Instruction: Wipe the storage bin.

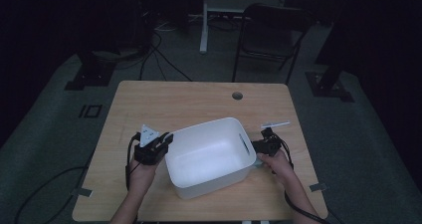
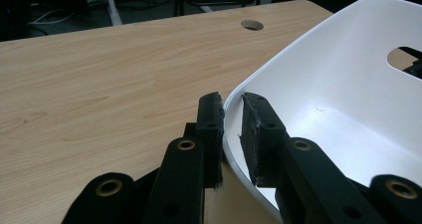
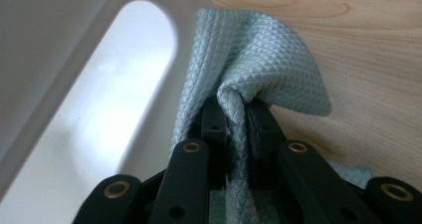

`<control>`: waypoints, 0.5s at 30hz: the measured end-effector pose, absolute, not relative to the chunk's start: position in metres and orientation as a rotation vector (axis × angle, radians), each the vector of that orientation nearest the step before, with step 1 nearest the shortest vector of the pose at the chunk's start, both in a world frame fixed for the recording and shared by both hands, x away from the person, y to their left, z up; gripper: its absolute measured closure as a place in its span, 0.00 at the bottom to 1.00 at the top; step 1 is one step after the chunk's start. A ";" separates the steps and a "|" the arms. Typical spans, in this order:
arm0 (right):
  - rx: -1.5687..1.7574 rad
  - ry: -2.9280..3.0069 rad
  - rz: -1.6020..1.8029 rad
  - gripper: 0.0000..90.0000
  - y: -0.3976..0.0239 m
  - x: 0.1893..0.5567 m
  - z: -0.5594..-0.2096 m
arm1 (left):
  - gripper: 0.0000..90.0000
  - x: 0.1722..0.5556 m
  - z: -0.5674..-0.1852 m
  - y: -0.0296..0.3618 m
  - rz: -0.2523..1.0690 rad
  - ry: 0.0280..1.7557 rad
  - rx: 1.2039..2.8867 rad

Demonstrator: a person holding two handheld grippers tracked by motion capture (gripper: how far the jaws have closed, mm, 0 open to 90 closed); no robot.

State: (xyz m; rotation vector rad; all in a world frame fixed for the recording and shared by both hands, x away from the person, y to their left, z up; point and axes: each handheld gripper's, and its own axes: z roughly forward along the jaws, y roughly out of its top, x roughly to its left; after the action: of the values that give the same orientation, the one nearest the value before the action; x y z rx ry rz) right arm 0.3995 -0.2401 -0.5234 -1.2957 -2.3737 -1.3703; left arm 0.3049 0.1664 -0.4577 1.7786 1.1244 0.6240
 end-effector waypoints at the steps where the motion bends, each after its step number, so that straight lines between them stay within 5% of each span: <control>1: -1.297 -2.386 -1.371 0.90 -0.240 0.399 -0.523 | 0.88 0.305 -0.458 0.166 0.624 1.124 1.779; 15: -1.338 -2.292 -1.543 0.92 -0.242 0.405 -0.501 | 0.88 0.305 -0.458 0.167 0.624 1.121 1.782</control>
State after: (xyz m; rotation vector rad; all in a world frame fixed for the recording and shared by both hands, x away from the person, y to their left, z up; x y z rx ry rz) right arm 0.4054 -0.2417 -0.5006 -1.3379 -2.2916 -1.5425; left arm 0.3050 0.1666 -0.4576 1.7817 1.1214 0.6237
